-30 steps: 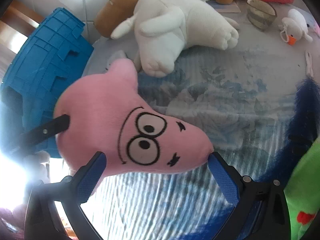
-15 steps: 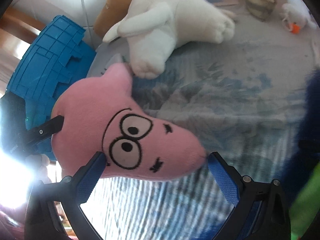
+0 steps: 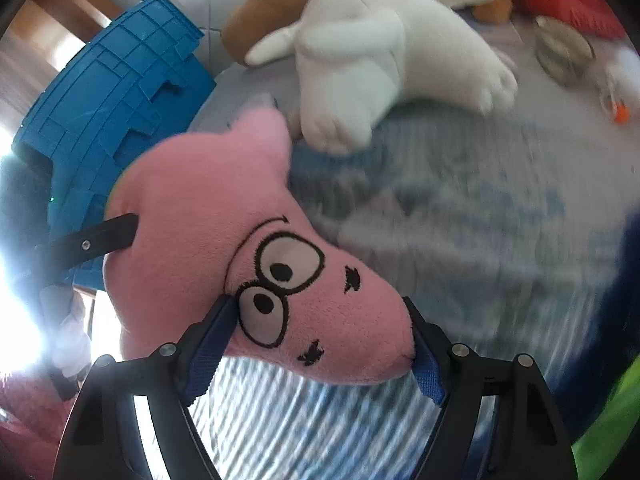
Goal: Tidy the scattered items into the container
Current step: 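Close both grippers on the pink starfish plush and lift it, then carry the starfish in both grippers over the blue crate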
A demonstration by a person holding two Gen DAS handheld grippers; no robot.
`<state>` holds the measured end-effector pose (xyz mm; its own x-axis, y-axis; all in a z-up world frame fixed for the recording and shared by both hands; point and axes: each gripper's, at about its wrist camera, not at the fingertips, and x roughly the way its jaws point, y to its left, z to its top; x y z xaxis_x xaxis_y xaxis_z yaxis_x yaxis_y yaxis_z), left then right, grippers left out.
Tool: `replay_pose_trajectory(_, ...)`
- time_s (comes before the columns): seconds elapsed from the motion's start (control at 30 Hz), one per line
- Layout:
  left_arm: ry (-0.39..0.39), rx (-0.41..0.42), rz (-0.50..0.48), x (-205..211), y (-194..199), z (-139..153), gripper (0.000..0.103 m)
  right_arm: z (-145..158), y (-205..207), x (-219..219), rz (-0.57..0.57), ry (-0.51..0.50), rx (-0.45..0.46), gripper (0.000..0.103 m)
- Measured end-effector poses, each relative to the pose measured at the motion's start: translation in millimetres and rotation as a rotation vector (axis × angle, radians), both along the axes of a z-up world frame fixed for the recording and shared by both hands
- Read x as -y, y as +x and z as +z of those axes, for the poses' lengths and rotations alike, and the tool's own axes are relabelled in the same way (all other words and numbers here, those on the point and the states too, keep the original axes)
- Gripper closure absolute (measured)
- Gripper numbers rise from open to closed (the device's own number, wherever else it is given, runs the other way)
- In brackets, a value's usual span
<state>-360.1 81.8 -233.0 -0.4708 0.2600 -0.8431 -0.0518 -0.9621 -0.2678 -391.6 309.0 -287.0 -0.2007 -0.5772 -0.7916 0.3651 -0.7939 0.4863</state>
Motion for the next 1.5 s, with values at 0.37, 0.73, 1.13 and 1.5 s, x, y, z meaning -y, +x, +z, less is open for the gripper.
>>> replay_pose_trajectory(0.37,-0.062,-0.063,0.024,-11,30,11,0.013,8,21,25,0.071,0.055,-0.202,0.022)
replay_pose_trajectory(0.73,-0.145,-0.203,0.038,-27,93,102,0.014,79,68,20,0.06,0.031,-0.32,0.027)
replay_pose_trajectory(1.13,-0.18,-0.339,0.129,-24,169,180,0.014,171,129,26,0.132,-0.015,-0.484,0.026)
replay_pose_trajectory(1.5,-0.197,-0.411,0.182,19,242,208,0.014,202,186,66,0.178,-0.04,-0.555,0.026)
